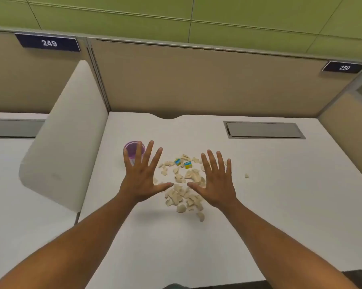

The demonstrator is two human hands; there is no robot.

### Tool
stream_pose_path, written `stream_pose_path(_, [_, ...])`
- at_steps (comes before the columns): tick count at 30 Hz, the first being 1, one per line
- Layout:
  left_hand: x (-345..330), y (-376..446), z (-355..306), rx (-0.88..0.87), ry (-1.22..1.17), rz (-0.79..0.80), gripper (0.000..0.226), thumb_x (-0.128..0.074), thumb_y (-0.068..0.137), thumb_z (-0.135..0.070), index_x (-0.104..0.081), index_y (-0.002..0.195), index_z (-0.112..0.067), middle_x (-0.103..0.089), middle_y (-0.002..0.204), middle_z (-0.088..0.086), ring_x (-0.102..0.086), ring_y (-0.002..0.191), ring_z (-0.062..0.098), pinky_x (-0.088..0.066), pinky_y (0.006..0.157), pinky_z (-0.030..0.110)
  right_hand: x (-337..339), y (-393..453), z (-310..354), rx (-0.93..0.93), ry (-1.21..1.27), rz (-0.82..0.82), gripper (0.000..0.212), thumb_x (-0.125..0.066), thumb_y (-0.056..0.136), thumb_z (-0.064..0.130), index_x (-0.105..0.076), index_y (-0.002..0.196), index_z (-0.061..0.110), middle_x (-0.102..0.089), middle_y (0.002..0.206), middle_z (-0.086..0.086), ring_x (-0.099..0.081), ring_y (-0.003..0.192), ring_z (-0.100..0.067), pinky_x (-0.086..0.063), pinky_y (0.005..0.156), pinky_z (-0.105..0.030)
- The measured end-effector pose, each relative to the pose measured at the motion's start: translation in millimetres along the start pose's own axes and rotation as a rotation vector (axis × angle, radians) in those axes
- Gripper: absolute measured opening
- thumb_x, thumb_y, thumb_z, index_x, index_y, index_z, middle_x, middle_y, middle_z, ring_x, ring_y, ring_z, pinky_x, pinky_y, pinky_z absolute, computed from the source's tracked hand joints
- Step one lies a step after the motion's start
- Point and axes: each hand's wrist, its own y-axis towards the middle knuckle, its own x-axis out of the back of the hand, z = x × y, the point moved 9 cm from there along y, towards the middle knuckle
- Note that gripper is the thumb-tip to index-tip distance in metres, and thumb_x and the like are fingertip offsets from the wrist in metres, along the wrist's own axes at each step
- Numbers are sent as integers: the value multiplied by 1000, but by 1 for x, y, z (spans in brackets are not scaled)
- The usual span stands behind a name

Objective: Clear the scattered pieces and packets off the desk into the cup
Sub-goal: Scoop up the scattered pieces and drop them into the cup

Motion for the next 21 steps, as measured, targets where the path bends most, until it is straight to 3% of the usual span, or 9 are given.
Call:
stream_pose_path(3, [-11, 6, -7, 3, -38, 80, 108, -44, 87, -91, -31, 170, -23, -27, 180, 9, -25, 166, 42, -25, 126, 72, -17, 9, -32, -58, 39, 86, 104, -26, 86, 89, -10, 163, 21, -7, 172, -2, -7, 159, -30, -13, 126, -57])
stream_pose_path(5, [-22, 7, -11, 1, -115, 128, 94, -52, 89, -82, -50, 160, -19, -49, 165, 11, -50, 151, 40, -45, 115, 60, -35, 13, -62, -117, 37, 153, 100, -30, 88, 84, -13, 162, 19, -13, 170, -3, -13, 158, -31, -21, 124, -56])
stream_pose_path(7, [-33, 8, -9, 68, -163, 169, 83, -63, 89, -73, -57, 153, -20, -55, 157, 10, -57, 140, 36, -53, 107, 50, -51, 18, -94, -191, 52, 221, 95, -40, 90, 77, -18, 161, 18, -18, 168, -5, -18, 155, -33, -30, 121, -55])
stream_pose_path(11, [-67, 0, 13, 407, -220, 334, 87, -70, 91, -66, -39, 162, -27, -32, 168, 7, -38, 151, 34, -53, 109, 52, -89, 26, -159, -447, 96, 410, 82, -46, 94, 62, -18, 159, 19, -17, 166, -8, -19, 151, -36, -37, 113, -56])
stream_pose_path(14, [-94, -17, 29, 675, -315, 397, 94, -76, 90, -59, -32, 165, -24, -27, 165, 12, -31, 151, 40, -50, 112, 56, -113, 19, -197, -657, 184, 502, 73, -47, 96, 54, -22, 156, 21, -21, 159, -10, -25, 144, -40, -39, 109, -57])
stream_pose_path(18, [-131, -23, 30, 793, -455, 505, 96, -79, 91, -47, -28, 168, -21, -28, 161, 20, -35, 150, 46, -34, 125, 48, -140, 23, -223, -749, 311, 545, 69, -49, 98, 47, -24, 157, 21, -27, 153, -17, -30, 138, -44, -36, 111, -51])
stream_pose_path(21, [-147, -21, 22, 836, -578, 535, 94, -83, 86, -32, -33, 165, -21, -30, 157, 18, -37, 148, 45, -37, 122, 47, -157, 32, -221, -761, 383, 564, 68, -51, 99, 46, -27, 157, 21, -31, 148, -19, -36, 133, -45, -34, 115, -47])
